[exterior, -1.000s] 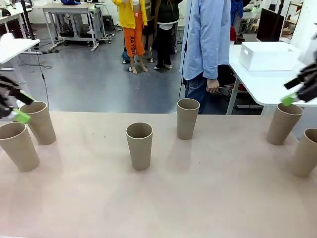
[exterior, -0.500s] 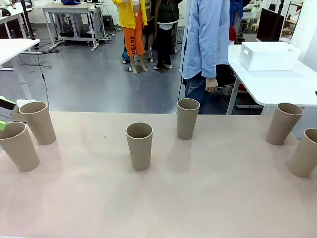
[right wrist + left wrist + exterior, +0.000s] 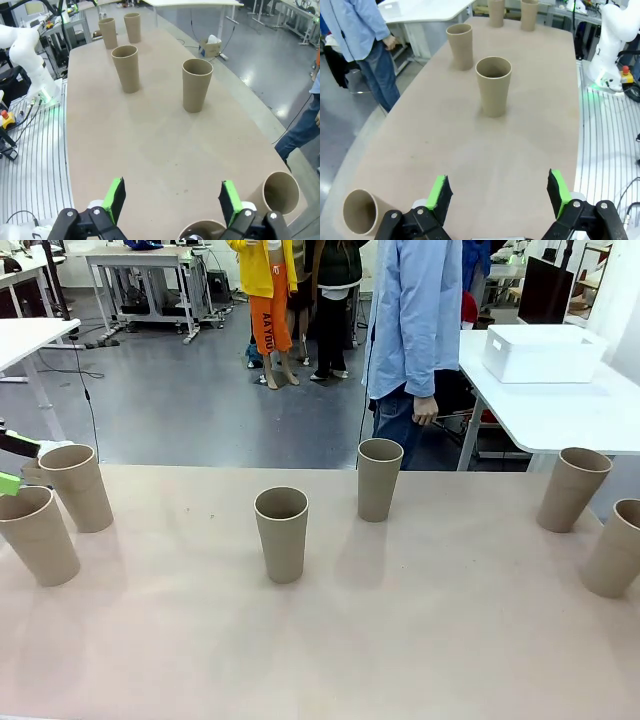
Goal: Stack the cups and store them in the basket.
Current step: Pick up two Reusable plastic cups , one in each hand.
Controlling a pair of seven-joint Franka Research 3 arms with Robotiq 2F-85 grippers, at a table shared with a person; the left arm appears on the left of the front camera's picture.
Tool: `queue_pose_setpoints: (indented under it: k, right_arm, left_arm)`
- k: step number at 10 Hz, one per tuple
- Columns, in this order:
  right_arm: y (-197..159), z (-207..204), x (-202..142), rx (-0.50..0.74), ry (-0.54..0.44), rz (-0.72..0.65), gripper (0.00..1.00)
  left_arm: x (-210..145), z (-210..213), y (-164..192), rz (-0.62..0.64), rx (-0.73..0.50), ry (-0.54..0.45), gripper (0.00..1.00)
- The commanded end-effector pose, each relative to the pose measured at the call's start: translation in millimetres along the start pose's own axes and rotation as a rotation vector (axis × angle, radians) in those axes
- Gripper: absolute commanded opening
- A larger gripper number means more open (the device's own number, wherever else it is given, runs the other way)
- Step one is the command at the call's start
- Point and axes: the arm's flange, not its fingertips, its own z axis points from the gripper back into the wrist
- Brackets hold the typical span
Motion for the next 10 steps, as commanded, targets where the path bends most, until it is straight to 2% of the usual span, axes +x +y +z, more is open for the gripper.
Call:
queue_pose_setpoints:
  k: [1, 4, 5, 10]
  right_arm:
    - [-4.0, 0.7, 3.9, 0.010, -0.018, 0.033, 1.00]
    - [-3.3, 4.2, 3.4, 0.040, -0.038, 0.013, 1.00]
    - [-0.4, -1.5, 3.2, 0.009, 0.002, 0.007, 1.00]
    - [-0.4, -1.5, 3.2, 0.009, 0.002, 0.007, 1.00]
  left_arm:
    - [-1.1, -7.2, -16.7, -0.031, 0.018, -0.021, 1.00]
    - [-0.8, -12.9, -25.3, -0.059, 0.023, -0.020, 1.00]
    - [9.3, 2.6, -4.4, -0.007, 0.020, -0.001, 1.00]
    - [9.3, 2.6, -4.4, -0.007, 0.020, -0.001, 1.00]
